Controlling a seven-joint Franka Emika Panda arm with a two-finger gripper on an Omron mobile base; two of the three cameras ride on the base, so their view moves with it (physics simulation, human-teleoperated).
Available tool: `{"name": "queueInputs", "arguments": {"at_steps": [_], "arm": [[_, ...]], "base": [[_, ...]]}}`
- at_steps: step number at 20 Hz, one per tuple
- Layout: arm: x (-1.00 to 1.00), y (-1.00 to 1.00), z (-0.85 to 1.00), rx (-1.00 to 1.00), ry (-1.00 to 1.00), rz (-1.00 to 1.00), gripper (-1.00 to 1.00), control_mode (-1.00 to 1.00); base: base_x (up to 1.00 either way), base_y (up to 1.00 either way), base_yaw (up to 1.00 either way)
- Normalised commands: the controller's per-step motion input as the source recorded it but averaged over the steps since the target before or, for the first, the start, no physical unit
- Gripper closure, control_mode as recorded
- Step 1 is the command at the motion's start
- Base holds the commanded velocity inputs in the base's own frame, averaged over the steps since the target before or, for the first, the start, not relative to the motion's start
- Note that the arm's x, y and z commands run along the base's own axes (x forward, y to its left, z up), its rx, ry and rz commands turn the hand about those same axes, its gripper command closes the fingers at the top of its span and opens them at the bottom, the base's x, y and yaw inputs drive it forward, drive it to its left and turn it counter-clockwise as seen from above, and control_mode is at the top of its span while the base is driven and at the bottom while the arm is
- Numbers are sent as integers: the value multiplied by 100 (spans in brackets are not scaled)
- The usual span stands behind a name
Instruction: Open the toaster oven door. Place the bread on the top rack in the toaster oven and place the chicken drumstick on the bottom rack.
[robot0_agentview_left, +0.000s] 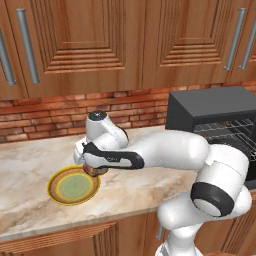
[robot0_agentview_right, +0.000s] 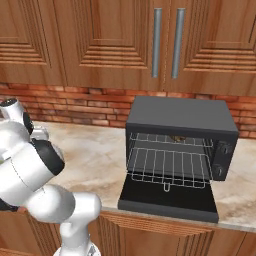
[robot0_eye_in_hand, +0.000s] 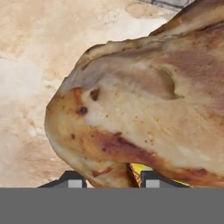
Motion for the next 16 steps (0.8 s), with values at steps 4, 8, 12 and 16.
{"name": "queueInputs", "arguments": {"at_steps": [4,8,12,16], "arm": [[-30,-89,81,0,0,-6,100,-100],[-41,-96,71,0,0,-2,100,-100],[-47,-100,49,0,0,-1,100,-100],[-45,-100,35,0,0,-4,100,-100]], "base": [[0,0,0],[0,0,0],[0,0,0],[0,0,0]]}}
